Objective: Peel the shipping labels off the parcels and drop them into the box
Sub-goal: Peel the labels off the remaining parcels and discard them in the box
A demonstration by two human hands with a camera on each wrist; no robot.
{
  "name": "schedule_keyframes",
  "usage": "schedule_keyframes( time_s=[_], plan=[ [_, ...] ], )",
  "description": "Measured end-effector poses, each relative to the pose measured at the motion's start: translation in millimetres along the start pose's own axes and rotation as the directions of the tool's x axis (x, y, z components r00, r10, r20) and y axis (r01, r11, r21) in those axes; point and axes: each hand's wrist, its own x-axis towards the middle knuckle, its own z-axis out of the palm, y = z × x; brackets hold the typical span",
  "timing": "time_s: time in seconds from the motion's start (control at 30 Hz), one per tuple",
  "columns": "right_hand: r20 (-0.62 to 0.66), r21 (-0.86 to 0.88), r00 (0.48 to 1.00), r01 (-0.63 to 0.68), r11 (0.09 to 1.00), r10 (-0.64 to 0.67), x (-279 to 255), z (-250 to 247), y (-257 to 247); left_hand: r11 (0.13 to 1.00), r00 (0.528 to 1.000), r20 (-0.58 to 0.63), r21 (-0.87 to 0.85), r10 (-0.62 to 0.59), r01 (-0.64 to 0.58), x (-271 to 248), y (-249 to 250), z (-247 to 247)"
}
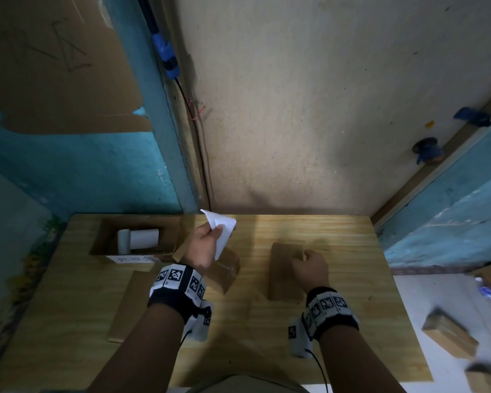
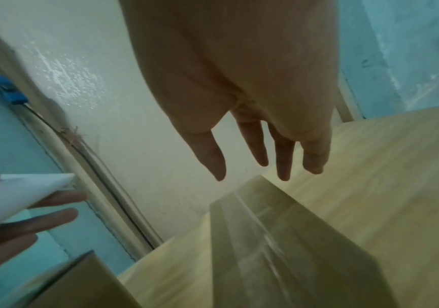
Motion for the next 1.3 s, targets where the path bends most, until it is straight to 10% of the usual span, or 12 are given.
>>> schedule_keyframes(
  time_s=[0.27,0.53,1.3],
  plan=[
    [0.141,0.184,0.951,0.248,0.951,-0.275,-21,16,-52,0.972,0.985,0.034,0.162,0.168,-0.172,-7,4,-4],
    [0.345,0.438,0.903,0.088,0.895,-0.257,-46,42,-82,0.895,0.914,0.265,0.246,0.307,-0.371,-16,-1,-10],
    [0.144,0.443,0.935,0.231,0.866,-0.323,-59,90,-96,0.966,0.934,0.346,0.201,0.086,-0.163,-16,1,-78]
  ],
)
